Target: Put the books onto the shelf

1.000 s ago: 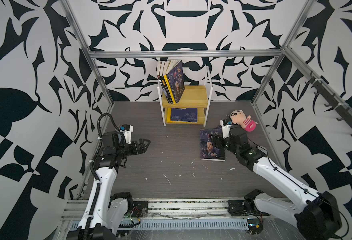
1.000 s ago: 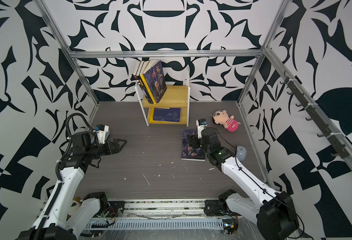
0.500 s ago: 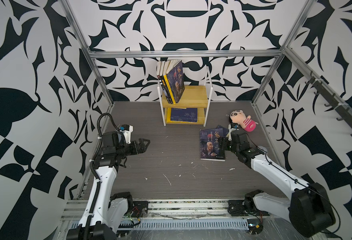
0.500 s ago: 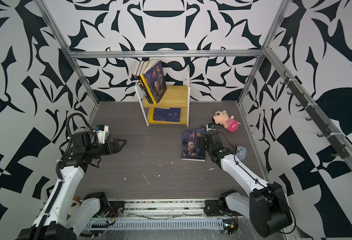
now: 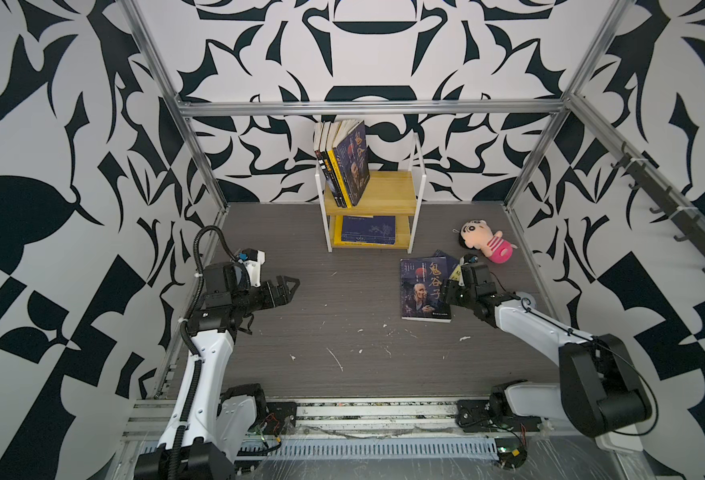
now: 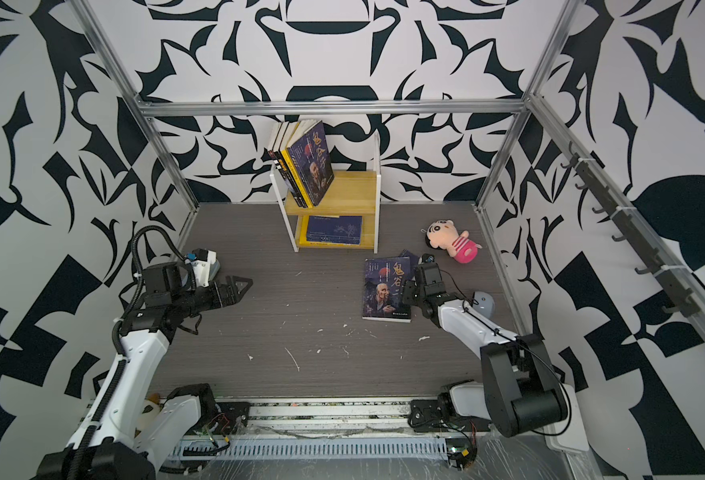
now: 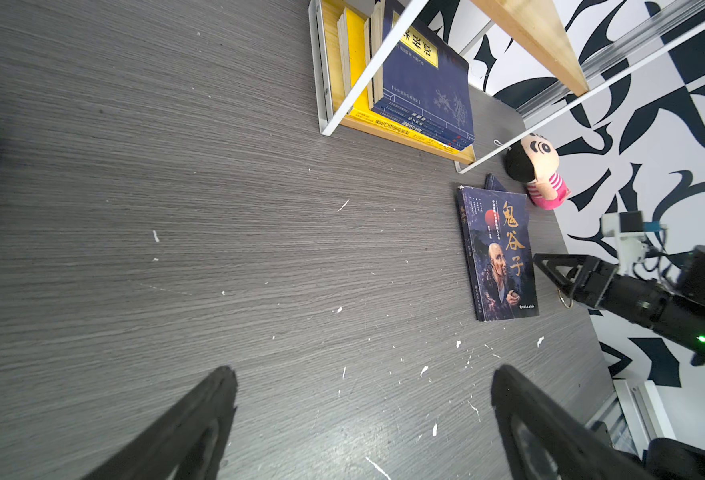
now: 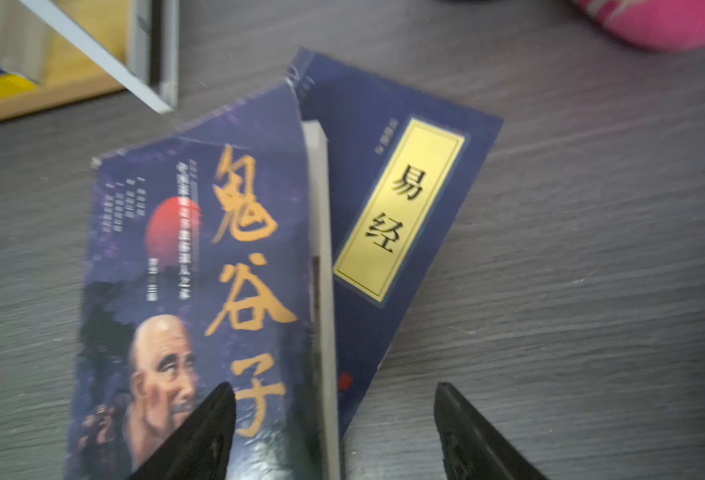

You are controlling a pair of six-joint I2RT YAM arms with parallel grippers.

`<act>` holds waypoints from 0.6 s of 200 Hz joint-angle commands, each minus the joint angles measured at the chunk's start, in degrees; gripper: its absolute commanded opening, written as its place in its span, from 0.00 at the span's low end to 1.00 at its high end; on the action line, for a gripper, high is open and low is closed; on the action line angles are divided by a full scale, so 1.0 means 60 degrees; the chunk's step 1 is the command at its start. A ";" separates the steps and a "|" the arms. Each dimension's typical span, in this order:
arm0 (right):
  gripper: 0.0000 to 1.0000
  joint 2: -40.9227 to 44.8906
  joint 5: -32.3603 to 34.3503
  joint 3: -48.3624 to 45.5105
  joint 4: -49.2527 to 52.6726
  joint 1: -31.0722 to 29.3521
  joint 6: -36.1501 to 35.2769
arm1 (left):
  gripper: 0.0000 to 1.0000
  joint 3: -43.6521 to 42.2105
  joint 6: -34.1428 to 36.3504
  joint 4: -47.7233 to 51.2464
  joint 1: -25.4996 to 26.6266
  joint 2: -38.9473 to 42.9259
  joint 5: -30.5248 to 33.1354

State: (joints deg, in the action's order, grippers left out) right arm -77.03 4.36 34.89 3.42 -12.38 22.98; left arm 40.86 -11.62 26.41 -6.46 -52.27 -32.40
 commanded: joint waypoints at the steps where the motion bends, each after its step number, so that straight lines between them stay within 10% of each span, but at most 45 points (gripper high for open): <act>1: 0.78 -0.0340 -0.0267 0.0468 -0.0534 0.0013 -0.0029 | 1.00 -0.0109 -0.0131 -0.0164 -0.0092 -0.0008 -0.0253; 120: 0.67 -0.1650 -0.1884 0.0729 -0.0777 -0.0487 -0.0028 | 0.99 -0.0137 -0.0247 -0.0226 -0.0128 -0.0047 -0.0336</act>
State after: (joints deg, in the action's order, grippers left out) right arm -86.11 -4.71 37.89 -0.27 -13.54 22.63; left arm 40.73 -12.95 25.47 -7.11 -52.80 -33.61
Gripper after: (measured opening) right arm 0.671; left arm 0.994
